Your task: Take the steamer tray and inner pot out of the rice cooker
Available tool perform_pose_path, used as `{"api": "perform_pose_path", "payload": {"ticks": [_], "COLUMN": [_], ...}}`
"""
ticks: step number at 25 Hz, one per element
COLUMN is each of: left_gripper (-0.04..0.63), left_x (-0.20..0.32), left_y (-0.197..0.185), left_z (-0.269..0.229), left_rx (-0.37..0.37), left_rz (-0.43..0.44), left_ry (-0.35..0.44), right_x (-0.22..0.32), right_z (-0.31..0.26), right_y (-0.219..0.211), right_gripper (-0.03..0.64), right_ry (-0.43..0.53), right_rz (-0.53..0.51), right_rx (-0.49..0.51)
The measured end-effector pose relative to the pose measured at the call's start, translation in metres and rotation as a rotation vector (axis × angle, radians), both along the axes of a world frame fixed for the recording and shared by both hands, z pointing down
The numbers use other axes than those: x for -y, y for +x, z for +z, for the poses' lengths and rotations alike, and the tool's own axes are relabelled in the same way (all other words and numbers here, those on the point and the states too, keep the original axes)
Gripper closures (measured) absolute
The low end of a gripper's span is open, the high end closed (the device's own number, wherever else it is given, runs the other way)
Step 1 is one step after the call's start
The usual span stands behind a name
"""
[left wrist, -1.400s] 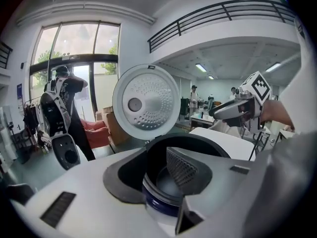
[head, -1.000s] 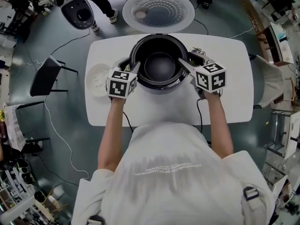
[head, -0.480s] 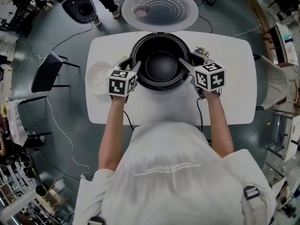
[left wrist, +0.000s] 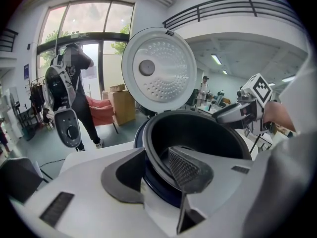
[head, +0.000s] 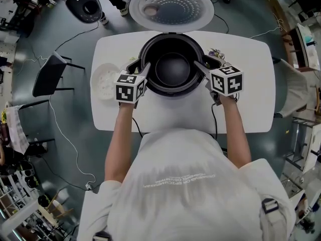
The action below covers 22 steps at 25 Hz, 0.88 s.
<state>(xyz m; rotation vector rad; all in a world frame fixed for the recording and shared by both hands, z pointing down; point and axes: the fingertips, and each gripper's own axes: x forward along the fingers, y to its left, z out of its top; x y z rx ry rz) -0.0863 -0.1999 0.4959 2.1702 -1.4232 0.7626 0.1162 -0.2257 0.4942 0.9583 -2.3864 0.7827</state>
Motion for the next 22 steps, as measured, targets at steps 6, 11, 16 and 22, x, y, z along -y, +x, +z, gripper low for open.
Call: {"api": "perform_pose_path", "payload": {"ticks": [6,11,16,22], "left_gripper": [0.433,0.433,0.433,0.439], "left_x": [0.000,-0.003,-0.007,-0.008], "left_y": [0.002,0.003,0.004,0.002], "left_z": [-0.003,-0.004,-0.007,-0.007], "left_rx": [-0.006,-0.074,-0.149,-0.251], "left_rz": [-0.003,-0.034,-0.040,-0.094], "left_ry": [0.004,-0.004,-0.028,-0.042], "right_x": [-0.002,0.002,-0.002,-0.003], "right_z": [0.000,0.001,0.001,0.003], "right_y": [-0.003,-0.001,0.003,0.003], "right_gripper": [0.414,0.453,0.477,0.482], "right_ry": [-0.038,-0.089,-0.127,-0.123], "right_rz": [0.002,0.021,-0.006,0.011], "right_rx": [0.030,0.090,0.106,0.106]}}
